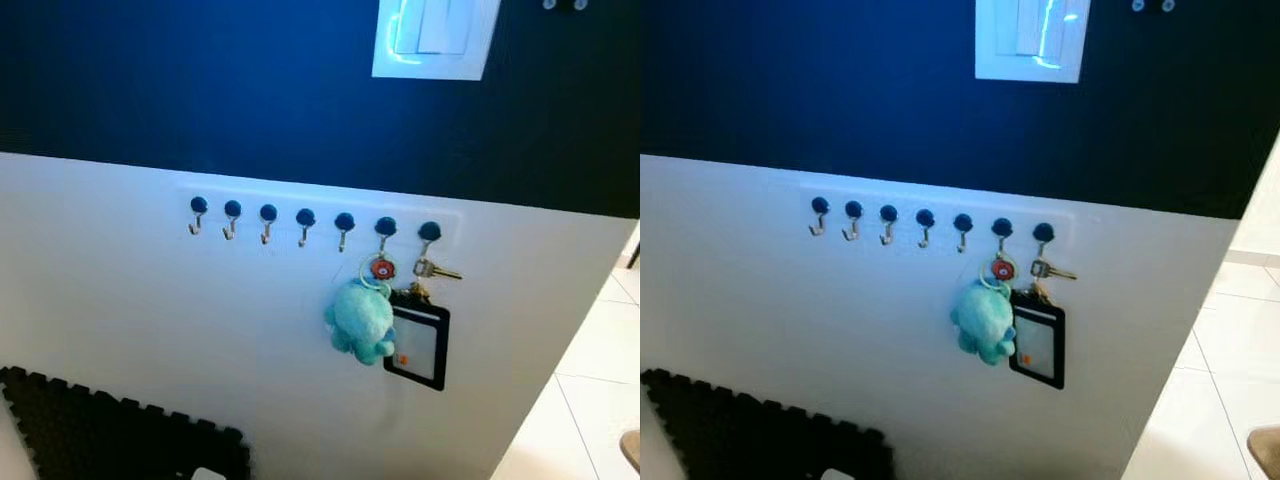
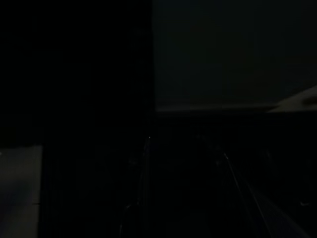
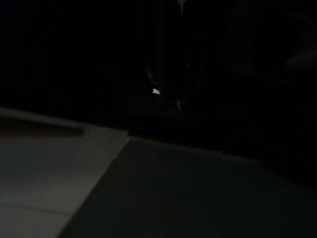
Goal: Hang keys on a hook
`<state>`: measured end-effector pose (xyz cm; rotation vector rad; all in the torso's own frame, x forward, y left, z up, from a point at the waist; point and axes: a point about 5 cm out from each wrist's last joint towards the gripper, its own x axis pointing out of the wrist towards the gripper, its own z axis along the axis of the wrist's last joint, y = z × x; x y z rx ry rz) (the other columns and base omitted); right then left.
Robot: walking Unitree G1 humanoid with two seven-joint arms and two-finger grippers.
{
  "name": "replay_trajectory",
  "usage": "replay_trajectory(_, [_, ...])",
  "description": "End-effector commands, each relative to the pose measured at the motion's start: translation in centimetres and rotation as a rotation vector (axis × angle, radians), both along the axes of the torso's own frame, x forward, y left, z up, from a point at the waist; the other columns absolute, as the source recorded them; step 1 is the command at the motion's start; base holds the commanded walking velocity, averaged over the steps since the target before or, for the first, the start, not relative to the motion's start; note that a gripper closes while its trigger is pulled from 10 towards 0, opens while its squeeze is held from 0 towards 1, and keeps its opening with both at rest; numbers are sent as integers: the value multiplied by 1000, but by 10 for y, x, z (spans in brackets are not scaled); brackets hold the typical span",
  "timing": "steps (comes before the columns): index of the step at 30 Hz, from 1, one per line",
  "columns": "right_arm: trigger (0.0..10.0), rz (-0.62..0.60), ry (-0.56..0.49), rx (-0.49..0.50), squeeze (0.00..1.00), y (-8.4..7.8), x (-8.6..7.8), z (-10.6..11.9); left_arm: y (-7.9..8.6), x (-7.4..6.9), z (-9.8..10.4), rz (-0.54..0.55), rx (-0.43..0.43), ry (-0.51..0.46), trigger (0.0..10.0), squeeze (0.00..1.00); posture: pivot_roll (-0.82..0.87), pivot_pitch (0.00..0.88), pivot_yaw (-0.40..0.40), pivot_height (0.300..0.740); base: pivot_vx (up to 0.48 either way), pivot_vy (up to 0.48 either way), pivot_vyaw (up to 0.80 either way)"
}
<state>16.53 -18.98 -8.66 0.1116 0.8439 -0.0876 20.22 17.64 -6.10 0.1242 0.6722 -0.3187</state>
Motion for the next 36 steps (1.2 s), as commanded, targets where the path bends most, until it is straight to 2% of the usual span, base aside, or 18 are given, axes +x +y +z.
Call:
replay_trajectory(1, [10000,-17,12,6,0,-1,-3,-2,0,-2,0,-7,0,-6,10000,0,44,40,24,740,0,-315,0])
replay_trajectory(24, [10000,-22,13,3,0,-3,-3,-1,0,-2,-2,19,8,10,10000,0,38,40,21,740,0,-27,0])
replay_trajectory(32, [10000,-51,10,0,0,-7,-3,-1,3,10,2,190,-60,11,10000,0,18,41,30,740,0,0,0])
replay_trajectory(36, [10000,-51,7,-5,0,-8,-3,-1,3,10,2,187,-58,10,10000,0,18,41,35,740,0,0,0])
